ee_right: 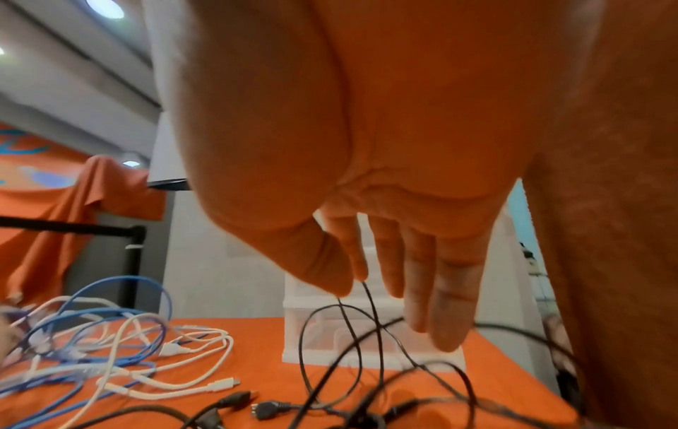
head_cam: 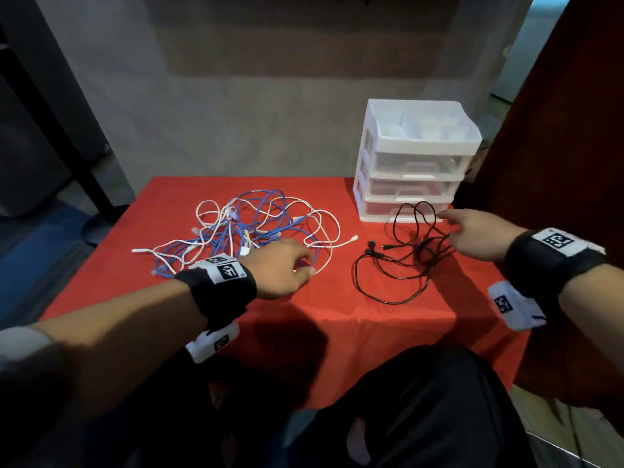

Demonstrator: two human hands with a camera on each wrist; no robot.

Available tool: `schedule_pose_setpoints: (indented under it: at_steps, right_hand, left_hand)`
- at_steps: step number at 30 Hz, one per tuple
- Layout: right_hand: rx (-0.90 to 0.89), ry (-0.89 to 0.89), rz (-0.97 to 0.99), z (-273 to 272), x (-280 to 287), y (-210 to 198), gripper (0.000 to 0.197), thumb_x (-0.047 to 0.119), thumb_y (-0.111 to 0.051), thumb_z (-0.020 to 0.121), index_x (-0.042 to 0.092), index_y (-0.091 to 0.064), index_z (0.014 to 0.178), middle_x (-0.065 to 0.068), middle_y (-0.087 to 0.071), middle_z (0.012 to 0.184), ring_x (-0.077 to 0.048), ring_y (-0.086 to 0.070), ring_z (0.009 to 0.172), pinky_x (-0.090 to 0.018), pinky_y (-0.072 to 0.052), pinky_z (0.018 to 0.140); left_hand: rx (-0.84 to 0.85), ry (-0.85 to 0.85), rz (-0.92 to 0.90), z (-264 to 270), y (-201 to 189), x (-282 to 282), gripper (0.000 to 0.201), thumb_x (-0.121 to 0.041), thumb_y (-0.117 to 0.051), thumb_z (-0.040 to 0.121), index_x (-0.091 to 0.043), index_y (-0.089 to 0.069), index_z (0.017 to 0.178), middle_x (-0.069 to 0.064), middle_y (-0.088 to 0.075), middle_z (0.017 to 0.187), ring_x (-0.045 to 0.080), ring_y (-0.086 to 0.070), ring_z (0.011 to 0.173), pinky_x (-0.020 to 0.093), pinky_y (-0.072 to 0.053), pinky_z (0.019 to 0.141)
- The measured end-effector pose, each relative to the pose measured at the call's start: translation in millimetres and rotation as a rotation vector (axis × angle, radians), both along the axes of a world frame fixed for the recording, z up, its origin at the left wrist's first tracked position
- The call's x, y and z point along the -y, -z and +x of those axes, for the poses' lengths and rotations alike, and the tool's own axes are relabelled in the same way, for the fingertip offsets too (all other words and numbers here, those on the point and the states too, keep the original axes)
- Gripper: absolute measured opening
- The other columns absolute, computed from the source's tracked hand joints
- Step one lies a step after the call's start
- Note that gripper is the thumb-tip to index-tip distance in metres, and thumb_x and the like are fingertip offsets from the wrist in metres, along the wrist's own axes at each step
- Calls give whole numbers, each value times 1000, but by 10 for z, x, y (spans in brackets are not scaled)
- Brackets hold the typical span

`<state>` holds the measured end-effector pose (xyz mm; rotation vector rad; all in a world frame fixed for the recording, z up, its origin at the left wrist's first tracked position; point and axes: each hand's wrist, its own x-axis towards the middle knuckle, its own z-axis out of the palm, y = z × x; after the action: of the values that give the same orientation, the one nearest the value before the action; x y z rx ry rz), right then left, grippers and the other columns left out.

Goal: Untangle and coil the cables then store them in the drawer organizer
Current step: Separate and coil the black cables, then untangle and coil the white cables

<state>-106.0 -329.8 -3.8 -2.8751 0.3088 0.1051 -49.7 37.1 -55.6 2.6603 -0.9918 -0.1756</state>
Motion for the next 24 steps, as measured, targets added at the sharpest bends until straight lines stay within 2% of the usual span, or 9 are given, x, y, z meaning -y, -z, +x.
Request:
schedule_pose_setpoints:
  at_steps: [3,7,9,11,13,15,18,21,24]
  right_hand:
    - [-20,-47,-131,-16,-94,-88,68,10,-55,88,21,-41,153,-15,-51,148,-35,-51,133,-39,-42,110]
    - [52,-26,-369,-58,-359,-159,53,31,-50,92,29,-44,145,-9,-52,143,-35,-55,128,-51,-36,101]
    - [101,-85,-353,-99,-553,-112,49,35,-50,94,32,-49,143,-4,-55,143,-31,-54,131,-49,-34,103]
    - [143,-167,-301,-126,-745,-24,41,37,-52,96,33,-56,136,2,-58,141,-26,-51,133,-47,-31,105]
    - [154,-242,-244,-139,-933,61,33,38,-51,97,34,-62,128,5,-65,132,-24,-54,129,-44,-32,103]
    - [152,-316,-177,-126,-1110,128,30,38,-52,99,34,-63,126,7,-69,126,-22,-57,126,-42,-34,101]
    - [229,-409,-23,1,-1339,187,48,33,-58,97,33,-49,144,1,-68,125,-26,-62,118,-44,-45,101]
    - [311,-436,205,227,-1586,129,80,28,-64,94,39,-19,159,-3,-67,117,-23,-66,92,-38,-53,88]
    - [371,-427,329,480,-1795,-41,82,27,-68,94,38,-21,161,-4,-66,110,-19,-63,83,-30,-49,83]
  left_hand:
    - [55,70,80,-10,37,128,36,-50,-53,92,-31,-57,123,-6,-57,118,21,-59,111,38,-50,95]
    - [106,7,203,-25,119,247,52,-46,-59,94,-30,-43,141,-2,-52,140,24,-56,125,39,-49,95]
    - [104,-37,336,38,198,216,44,-44,-60,95,-23,-48,132,3,-54,134,28,-57,123,38,-46,89]
    - [93,-63,365,109,244,136,26,-43,-58,96,-24,-52,111,6,-61,121,32,-62,114,37,-44,78]
    - [91,-77,303,169,226,37,20,-44,-52,98,-24,-53,97,5,-68,108,33,-65,104,35,-43,72]
    - [120,-100,144,191,137,-63,25,-45,-45,98,-24,-58,95,2,-70,102,31,-65,100,35,-47,74]
    - [199,-86,-102,189,-101,-168,32,-44,-46,97,-19,-63,86,-1,-67,87,28,-64,89,35,-49,74]
    - [247,-44,-197,232,-412,-236,32,-39,-53,98,-18,-63,76,-3,-63,69,21,-58,69,34,-43,65]
    - [321,-1,-237,264,-707,-307,31,-44,-52,95,-24,-74,91,-5,-66,76,19,-61,72,37,-50,69]
